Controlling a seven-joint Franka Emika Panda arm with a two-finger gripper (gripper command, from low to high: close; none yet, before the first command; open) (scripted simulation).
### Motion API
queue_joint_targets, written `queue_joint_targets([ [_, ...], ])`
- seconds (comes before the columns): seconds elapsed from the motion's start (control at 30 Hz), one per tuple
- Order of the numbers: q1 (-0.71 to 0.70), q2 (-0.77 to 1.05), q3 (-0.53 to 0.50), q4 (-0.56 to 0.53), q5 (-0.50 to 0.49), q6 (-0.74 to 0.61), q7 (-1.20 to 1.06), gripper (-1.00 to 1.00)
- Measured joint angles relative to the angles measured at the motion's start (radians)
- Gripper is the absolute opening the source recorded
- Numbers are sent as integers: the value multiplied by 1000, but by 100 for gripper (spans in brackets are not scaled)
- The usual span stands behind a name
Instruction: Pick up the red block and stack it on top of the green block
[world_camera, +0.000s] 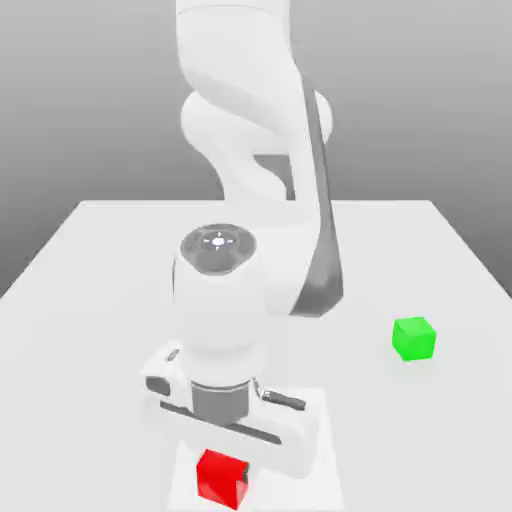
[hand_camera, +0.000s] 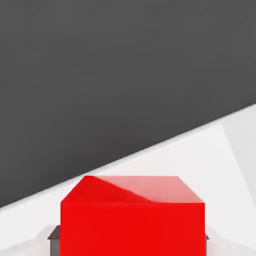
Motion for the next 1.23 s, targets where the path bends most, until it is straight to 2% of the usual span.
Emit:
queue_joint_targets([
  [0.2, -6, -170, 18, -29, 21, -141, -16, -100],
  [0.3, 60, -268, 110, -94, 81, -169, -72, -100],
  [0.43, 303, -402, 218, -202, 187, -189, -170, -100],
  [0.73, 640, -664, 387, -454, 314, -199, -317, -100],
  [0.93, 622, -577, 442, -477, 235, -89, -271, -100],
  [1.13, 559, -411, 454, -478, 61, 69, -151, -100],
  [1.17, 558, -387, 444, -478, 26, 91, -127, 100],
  [1.23, 544, -387, 444, -478, 26, 91, -127, 100],
])
